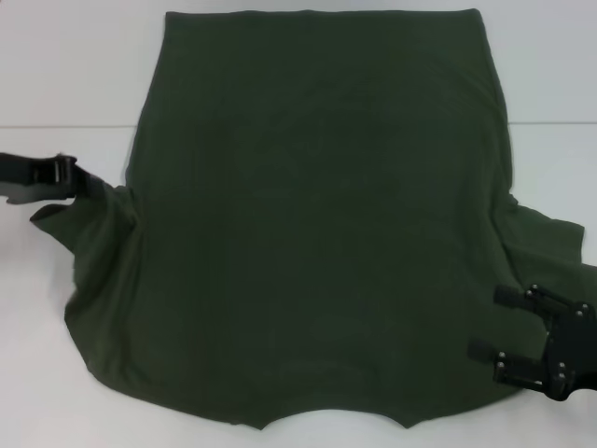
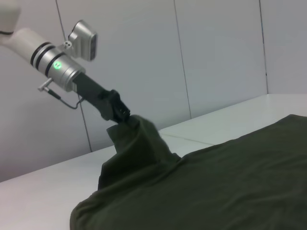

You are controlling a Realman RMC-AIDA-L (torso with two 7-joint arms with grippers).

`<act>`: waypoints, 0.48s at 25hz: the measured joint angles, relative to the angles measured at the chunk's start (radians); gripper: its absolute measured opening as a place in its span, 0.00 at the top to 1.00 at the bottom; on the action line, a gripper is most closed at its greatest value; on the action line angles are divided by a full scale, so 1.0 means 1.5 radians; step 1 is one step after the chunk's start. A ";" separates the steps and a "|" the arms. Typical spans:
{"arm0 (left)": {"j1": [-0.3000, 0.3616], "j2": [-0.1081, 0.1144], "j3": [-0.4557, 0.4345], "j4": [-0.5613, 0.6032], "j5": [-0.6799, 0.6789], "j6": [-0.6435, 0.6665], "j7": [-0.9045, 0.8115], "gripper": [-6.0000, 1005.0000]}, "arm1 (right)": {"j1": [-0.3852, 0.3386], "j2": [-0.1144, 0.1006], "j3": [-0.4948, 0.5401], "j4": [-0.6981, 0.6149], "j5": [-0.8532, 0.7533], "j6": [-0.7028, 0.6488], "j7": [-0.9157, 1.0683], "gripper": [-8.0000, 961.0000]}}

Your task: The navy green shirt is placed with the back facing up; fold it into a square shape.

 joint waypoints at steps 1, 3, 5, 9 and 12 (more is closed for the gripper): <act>-0.004 -0.001 0.001 0.003 0.000 0.004 -0.004 0.99 | 0.000 0.000 0.000 0.000 0.000 0.000 0.000 0.06; -0.014 -0.003 0.007 0.010 0.000 0.012 -0.016 0.99 | 0.000 0.000 0.000 0.001 0.000 -0.001 0.000 0.06; -0.022 -0.005 0.027 0.012 0.000 0.016 -0.034 0.99 | 0.000 0.000 0.000 0.005 0.000 -0.001 -0.002 0.06; -0.029 -0.025 0.067 0.012 -0.001 0.006 -0.058 0.99 | 0.000 0.000 0.000 0.008 0.000 0.000 -0.005 0.06; -0.034 -0.047 0.070 0.008 -0.001 -0.009 -0.062 0.99 | 0.000 0.000 -0.001 0.009 0.000 0.001 -0.005 0.06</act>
